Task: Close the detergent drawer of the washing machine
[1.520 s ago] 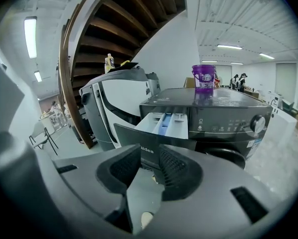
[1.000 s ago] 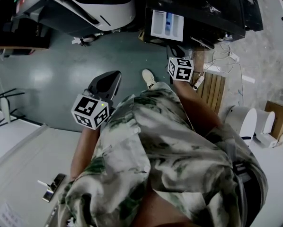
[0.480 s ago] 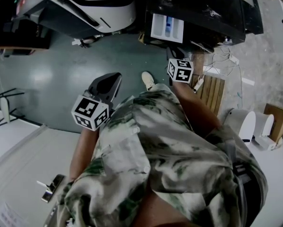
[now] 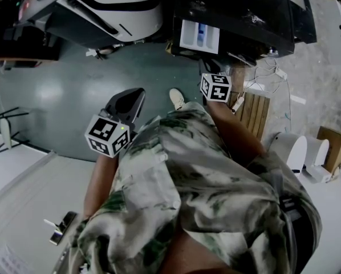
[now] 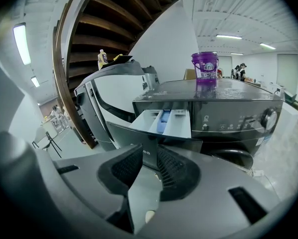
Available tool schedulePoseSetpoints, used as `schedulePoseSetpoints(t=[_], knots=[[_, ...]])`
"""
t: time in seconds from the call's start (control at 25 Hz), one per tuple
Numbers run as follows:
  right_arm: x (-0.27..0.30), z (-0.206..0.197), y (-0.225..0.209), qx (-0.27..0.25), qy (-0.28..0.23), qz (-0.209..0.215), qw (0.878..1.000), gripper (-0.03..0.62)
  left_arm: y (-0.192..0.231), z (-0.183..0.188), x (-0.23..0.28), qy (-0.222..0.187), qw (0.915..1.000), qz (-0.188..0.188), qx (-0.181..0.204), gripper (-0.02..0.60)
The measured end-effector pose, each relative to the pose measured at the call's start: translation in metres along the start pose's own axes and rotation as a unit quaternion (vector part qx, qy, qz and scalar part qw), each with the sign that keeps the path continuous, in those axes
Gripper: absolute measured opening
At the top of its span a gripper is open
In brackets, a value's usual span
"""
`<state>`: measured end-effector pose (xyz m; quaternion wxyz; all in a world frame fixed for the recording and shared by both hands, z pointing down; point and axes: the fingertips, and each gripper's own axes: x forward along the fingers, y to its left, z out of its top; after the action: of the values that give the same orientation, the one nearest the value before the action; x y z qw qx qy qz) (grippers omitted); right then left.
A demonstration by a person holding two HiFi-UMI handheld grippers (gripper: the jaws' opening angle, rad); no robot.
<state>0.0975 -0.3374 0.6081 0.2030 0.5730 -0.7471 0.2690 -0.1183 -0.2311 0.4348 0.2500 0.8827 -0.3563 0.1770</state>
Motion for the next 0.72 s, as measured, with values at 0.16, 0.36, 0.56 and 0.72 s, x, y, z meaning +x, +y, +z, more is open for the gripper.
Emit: schedulePoseSetpoints(t=[0.16, 0.36, 0.56, 0.72], knots=[[0.003, 0.000, -0.002, -0.001, 0.002, 0.004, 1.000, 0.107, 0.002, 0.000, 0.005, 0.003, 1.0000, 0.002, -0.003, 0.023], [0.007, 0.001, -0.004, -0.001, 0.005, 0.005, 1.000, 0.107, 0.002, 0.002, 0.009, 0.004, 1.0000, 0.001, -0.005, 0.023], [0.011, 0.005, -0.006, 0.001, 0.002, 0.005, 1.000, 0.107, 0.003, 0.002, 0.012, 0.006, 1.0000, 0.000, -0.007, 0.023], [0.013, 0.008, -0.009, 0.002, 0.002, 0.004, 1.000, 0.107, 0.004, 0.002, 0.015, 0.007, 0.9999, -0.001, -0.009, 0.023]])
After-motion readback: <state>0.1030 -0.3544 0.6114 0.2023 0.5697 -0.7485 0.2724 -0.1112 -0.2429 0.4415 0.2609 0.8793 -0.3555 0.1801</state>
